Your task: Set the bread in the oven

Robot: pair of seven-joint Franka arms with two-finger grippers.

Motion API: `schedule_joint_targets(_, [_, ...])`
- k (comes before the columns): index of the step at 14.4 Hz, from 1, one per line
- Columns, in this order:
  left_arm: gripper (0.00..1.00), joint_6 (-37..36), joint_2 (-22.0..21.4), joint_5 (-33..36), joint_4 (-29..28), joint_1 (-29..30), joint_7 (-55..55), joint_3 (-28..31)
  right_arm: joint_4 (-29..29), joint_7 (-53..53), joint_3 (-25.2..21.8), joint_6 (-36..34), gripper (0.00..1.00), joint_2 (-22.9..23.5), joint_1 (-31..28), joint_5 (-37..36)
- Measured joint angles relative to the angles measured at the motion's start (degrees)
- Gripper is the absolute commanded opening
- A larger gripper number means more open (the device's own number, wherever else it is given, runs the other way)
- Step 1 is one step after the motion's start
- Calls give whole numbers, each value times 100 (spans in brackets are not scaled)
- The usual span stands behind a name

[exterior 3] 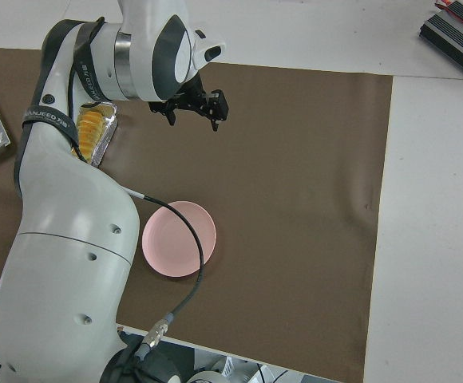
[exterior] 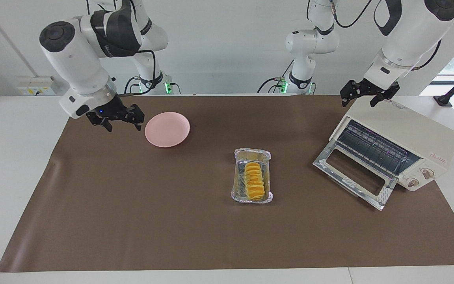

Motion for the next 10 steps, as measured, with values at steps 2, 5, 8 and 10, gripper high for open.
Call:
schedule_joint_targets(2, [100,-2,-23,1,1,-135,-14,-35,-62,0,6,-165,100,-196,-113,-64])
schedule_joint_targets(5, [100,28,-28,1,-1,-156,-16,-37,-109,0,7,-235,100,-295,-298,-67])
schedule_joint_targets(8, [100,258,-11,-64,19,-354,-38,-55,-111,0,7,-288,100,-291,-443,-67])
schedule_joint_targets(10, [100,269,314,-194,347,-793,-398,-85,-110,0,14,-290,100,-291,-443,-67])
